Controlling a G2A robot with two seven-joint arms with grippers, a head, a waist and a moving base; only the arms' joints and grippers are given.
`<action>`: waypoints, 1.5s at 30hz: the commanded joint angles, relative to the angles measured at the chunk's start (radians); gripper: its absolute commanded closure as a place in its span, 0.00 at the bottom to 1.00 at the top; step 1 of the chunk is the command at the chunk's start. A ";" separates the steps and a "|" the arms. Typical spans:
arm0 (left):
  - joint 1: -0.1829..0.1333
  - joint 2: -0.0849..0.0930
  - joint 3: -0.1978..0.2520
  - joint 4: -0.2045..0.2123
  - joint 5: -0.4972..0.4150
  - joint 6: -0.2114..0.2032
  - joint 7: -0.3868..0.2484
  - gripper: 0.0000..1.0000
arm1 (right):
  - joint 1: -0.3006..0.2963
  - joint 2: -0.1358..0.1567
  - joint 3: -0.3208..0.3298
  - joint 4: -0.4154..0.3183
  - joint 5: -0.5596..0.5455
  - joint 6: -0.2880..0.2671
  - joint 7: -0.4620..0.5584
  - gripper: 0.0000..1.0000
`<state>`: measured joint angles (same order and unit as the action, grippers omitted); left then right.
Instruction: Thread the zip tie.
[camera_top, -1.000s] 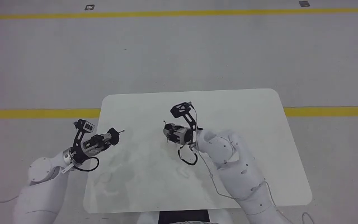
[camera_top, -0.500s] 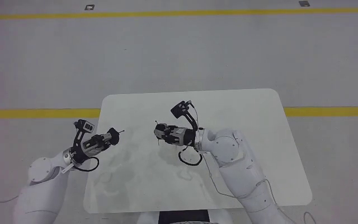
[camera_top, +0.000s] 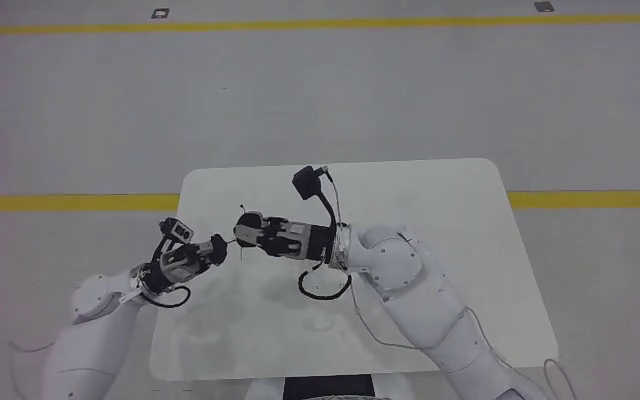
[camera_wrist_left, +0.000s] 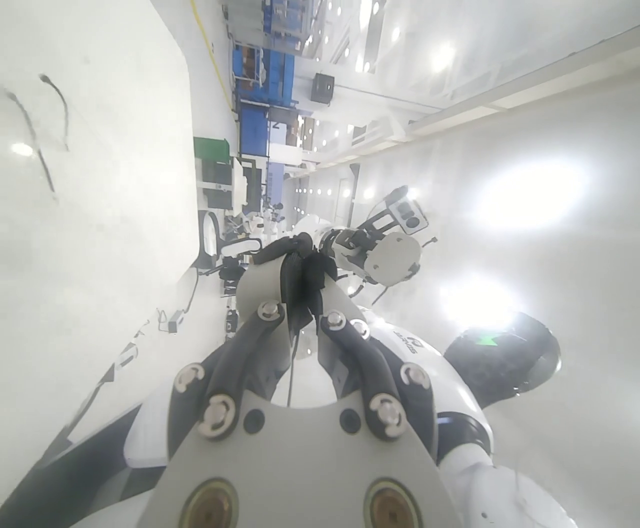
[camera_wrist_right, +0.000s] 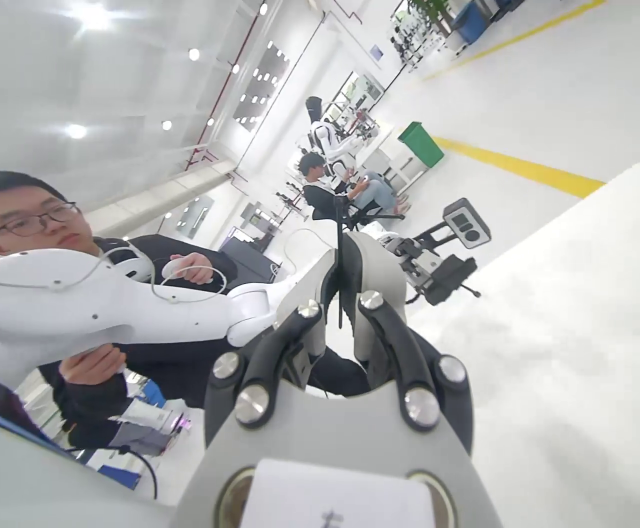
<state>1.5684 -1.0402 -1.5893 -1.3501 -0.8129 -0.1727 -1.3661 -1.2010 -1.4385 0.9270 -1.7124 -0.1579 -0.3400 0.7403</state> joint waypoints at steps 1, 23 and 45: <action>-0.002 0.000 0.011 -0.002 -0.009 0.007 -0.005 1.00 | 0.028 0.006 -0.035 0.020 0.025 0.000 -0.022 1.00; -0.006 -0.001 0.022 -0.003 -0.014 0.004 -0.007 1.00 | 0.072 0.025 -0.109 0.004 -0.189 0.000 -0.239 1.00; -0.006 -0.001 0.023 -0.005 -0.013 0.006 -0.001 1.00 | 0.248 0.109 -0.448 0.068 -0.339 0.000 -0.697 1.00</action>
<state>1.5628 -1.0412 -1.5675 -1.3535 -0.8265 -0.1683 -1.3735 -0.9529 -1.3297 0.4794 -1.6447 -0.4964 -0.3400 0.0430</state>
